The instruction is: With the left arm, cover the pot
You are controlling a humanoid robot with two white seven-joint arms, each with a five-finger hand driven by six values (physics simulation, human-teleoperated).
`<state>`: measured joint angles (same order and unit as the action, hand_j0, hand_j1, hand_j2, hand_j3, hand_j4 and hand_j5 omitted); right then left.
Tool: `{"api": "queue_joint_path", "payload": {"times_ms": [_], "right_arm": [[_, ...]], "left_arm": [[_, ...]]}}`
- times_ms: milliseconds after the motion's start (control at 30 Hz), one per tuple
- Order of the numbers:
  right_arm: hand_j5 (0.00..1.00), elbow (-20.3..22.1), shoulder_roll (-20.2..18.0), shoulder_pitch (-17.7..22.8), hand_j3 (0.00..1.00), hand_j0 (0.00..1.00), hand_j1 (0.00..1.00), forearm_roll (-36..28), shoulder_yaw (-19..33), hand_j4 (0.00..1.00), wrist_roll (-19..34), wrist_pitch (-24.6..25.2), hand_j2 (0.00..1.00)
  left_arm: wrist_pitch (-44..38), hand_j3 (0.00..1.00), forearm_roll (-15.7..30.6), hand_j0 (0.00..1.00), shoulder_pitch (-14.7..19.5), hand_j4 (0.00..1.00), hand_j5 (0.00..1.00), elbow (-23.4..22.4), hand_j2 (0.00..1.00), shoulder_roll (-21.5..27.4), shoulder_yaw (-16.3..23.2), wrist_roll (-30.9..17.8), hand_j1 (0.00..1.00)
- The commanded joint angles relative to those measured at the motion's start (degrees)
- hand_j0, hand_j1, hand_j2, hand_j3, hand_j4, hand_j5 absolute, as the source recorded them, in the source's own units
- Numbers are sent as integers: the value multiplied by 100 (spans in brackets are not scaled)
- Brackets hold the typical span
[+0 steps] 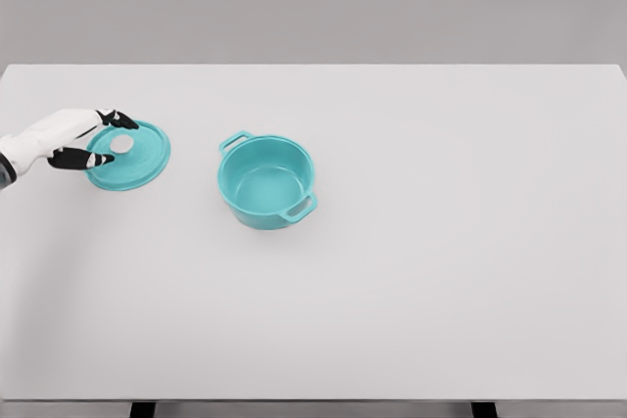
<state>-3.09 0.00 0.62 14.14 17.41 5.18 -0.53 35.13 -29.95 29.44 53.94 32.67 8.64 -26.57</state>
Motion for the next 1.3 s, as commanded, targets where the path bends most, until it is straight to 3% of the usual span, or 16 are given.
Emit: {"api": "queue_joint_path", "payload": {"times_ms": [0, 1267], "right_arm": [[100, 1, 0, 0, 100, 100, 100, 1, 0, 100, 1, 0, 100], [100, 1, 0, 9, 100, 100, 100, 1, 0, 100, 1, 0, 100]], "left_arm": [[-13, 71, 42, 71, 0, 71, 71, -6, 71, -6, -3, 2, 71], [-13, 70, -187, 70, 97, 70, 70, -156, 70, -94, 6, 2, 70]]}}
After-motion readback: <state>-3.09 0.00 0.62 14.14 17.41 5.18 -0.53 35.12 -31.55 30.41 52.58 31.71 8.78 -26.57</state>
